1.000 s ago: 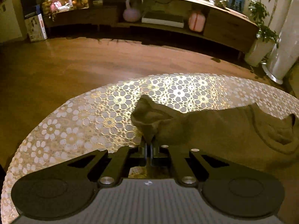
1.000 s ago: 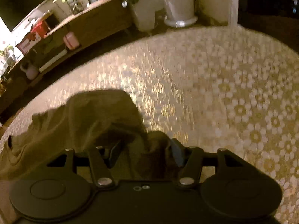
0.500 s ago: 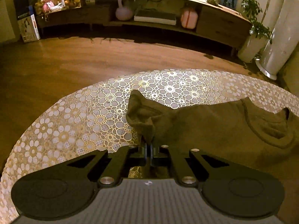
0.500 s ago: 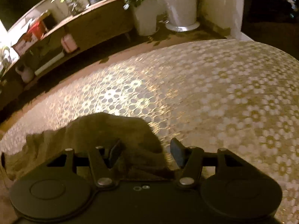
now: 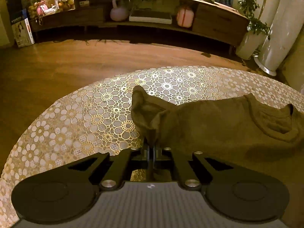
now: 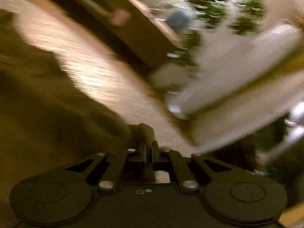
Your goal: Fold clothes
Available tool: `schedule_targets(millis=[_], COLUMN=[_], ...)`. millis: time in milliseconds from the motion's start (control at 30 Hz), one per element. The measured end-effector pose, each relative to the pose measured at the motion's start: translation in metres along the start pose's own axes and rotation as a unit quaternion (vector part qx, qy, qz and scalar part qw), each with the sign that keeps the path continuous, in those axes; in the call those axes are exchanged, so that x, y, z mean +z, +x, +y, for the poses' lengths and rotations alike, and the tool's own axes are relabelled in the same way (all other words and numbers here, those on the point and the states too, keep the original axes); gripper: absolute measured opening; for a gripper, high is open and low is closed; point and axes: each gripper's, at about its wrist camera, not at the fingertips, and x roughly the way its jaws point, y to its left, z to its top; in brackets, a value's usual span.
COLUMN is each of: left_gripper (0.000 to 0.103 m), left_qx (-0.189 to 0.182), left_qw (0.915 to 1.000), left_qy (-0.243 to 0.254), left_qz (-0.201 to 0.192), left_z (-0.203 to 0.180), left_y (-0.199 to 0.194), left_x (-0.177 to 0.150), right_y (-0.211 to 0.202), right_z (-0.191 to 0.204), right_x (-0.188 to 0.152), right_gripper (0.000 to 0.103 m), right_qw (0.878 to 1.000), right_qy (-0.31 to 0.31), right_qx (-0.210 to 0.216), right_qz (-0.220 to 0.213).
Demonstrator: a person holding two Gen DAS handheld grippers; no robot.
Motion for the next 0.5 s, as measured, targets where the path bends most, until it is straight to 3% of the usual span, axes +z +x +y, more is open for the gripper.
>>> schedule_targets(millis=[67,100,167,200,333,400,500], left_gripper=[0.002,0.002,0.002,0.002,0.002,0.002,0.002], left_qx=[-0.001,-0.002,-0.001,-0.002,-0.004,-0.004,-0.003], left_qw=[1.0000,1.0000,1.0000,1.0000,1.0000,0.9999,0.9999], left_qy=[-0.003,-0.005,-0.003,-0.002,-0.003,-0.005,-0.007], left_qz=[0.001,0.001,0.003,0.004,0.007,0.008,0.011], left_z=[0.001,0.001,0.002,0.002,0.003,0.003,0.004], left_y=[-0.001,-0.001,-0.001,-0.001,0.001,0.002,0.004], left_x=[0.001,0.001,0.001,0.001,0.000,-0.001,-0.002], right_y=[0.000,0.004,0.008,0.004,-0.018,-0.021,-0.010], right_z=[0.002,-0.001,-0.011,-0.018,-0.077,-0.106,-0.129], right_x=[0.001,0.000,-0.005,-0.008,-0.021,-0.030,-0.050], right_gripper=[0.103,0.103,0.103,0.103,0.103,0.103,0.103], right_qw=[0.990,0.976,0.948,0.943,0.940,0.939,0.934], right_qy=[0.061,0.096,0.143,0.156,0.238,0.278,0.317], right_qx=[0.127,0.190,0.278,0.290,0.243,0.203,0.161], right_qz=[0.022,0.039,0.063,0.056,0.008,0.004,0.033])
